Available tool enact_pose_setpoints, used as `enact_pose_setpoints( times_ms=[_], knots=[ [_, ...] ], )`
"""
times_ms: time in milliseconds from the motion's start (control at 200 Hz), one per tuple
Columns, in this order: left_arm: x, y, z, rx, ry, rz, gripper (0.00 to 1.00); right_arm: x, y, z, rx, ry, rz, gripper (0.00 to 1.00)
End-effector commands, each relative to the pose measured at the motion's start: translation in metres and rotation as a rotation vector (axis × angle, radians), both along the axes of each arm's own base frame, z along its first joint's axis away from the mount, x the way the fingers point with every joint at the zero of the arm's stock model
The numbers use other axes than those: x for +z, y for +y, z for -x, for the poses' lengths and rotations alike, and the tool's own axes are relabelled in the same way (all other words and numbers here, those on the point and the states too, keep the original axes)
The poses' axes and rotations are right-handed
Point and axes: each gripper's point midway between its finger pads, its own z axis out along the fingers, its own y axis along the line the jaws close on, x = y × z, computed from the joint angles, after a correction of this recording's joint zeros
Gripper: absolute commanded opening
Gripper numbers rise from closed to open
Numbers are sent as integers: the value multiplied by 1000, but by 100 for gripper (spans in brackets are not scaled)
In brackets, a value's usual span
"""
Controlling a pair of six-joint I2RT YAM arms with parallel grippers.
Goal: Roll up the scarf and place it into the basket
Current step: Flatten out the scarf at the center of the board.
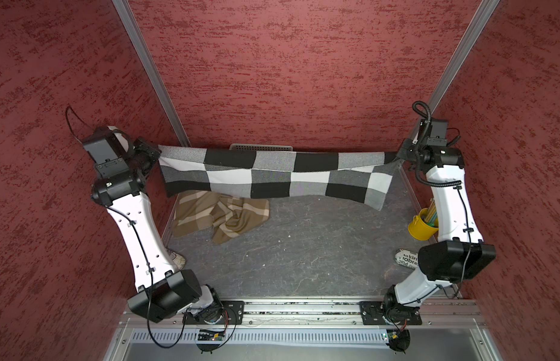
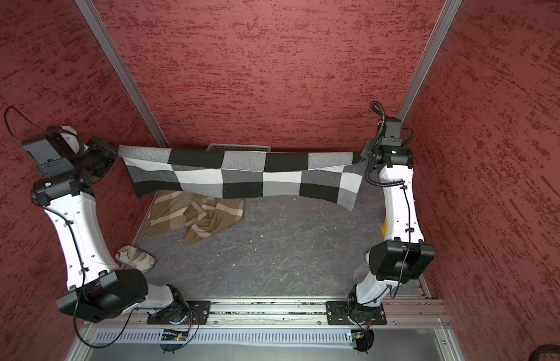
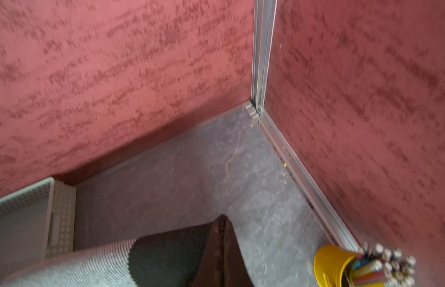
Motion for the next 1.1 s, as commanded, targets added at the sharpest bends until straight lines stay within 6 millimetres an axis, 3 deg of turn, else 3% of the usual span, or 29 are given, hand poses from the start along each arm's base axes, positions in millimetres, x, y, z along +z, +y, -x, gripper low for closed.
enact_pose_setpoints(
  times_ms=[0,160,351,471,646,927,1092],
  knots=[
    [1,-10,27,-10,-42,-43,0,5,-4,31,-33,-69,-5,0],
    [-91,-16,71,40,119,29,0,-65,-10,71,-85,55,-16,0],
    [-230,-24,105,83,335,268,0,-149,-21,112,-162,180,-107,0],
    [-281,-33,117,94,422,357,0,-185,-31,132,-214,272,-99,0],
    [-305,-42,121,94,436,413,0,-198,-31,142,-230,300,-103,0],
    [-308,-53,119,61,436,402,1,-204,-27,147,-233,329,-128,0],
    [-310,-69,114,22,454,386,0,-197,-13,145,-187,351,-86,0]
  ],
)
